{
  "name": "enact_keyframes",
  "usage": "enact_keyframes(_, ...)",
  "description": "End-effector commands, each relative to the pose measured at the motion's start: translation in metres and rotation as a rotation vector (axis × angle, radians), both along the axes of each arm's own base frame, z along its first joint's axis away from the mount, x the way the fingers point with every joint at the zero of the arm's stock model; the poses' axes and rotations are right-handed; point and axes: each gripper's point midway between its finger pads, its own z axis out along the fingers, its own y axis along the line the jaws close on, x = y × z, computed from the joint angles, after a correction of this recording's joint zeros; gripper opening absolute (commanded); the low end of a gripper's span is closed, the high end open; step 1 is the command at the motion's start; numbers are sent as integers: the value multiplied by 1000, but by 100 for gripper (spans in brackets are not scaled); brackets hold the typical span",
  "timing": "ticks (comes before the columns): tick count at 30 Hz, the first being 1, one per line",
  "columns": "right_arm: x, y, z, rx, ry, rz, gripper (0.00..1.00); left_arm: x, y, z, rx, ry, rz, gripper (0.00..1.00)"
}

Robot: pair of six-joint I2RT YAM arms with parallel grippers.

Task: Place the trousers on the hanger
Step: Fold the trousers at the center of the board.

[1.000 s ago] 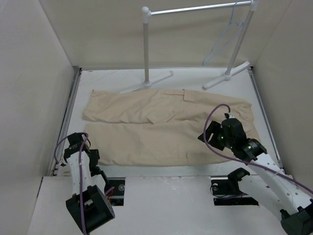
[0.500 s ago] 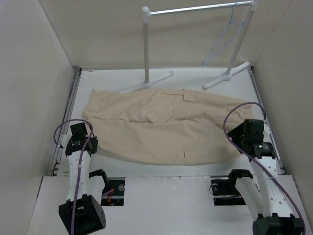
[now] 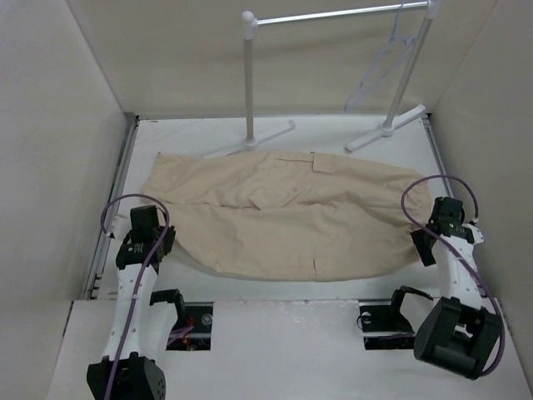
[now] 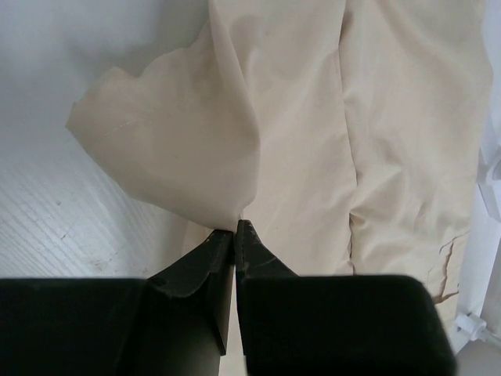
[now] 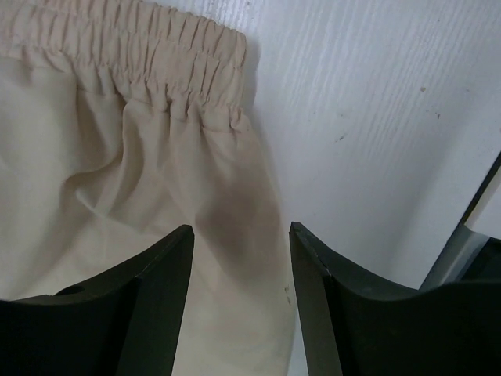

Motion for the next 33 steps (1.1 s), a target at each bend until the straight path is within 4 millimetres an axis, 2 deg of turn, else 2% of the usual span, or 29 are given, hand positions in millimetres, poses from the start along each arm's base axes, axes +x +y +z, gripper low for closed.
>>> enact_keyframes(1,12,-9,-7,-18,-11,-10,58,8,0,10,21,-29,-7,3)
enact_keyframes(4,17,-9,-13,-3,-2,-3,58,8,2,11,26,-28,-3,3)
enact_keyframes(7,19,-3,-32,51,30,14,56,5,3,4,26,-11,3,3)
enact_keyframes(12,19,-3,-33,51,30,14,56,-1,9,2,28,-1,28,2)
enact_keyframes(13,28,-3,-24,53,-5,29,8,-1,11,6,32,-6,30,2)
enact_keyframes(16,29,-8,18,-52,-65,78,4,-2,25,28,90,-29,51,0)
enact_keyframes(19,24,-5,42,-103,-98,124,3,-11,64,61,245,0,111,0)
enact_keyframes(21,29,-5,55,-139,-141,144,3,-7,79,85,319,8,139,0)
enact_keyframes(24,53,-4,82,-170,-209,179,3,11,85,114,346,-30,150,0)
enact_keyframes(27,91,-4,112,-195,-278,208,3,38,88,135,353,-37,134,0)
enact_keyframes(30,133,0,122,-180,-315,232,3,67,90,143,373,-3,110,0)
enact_keyframes(33,165,1,129,-164,-327,242,4,100,92,152,399,15,91,0)
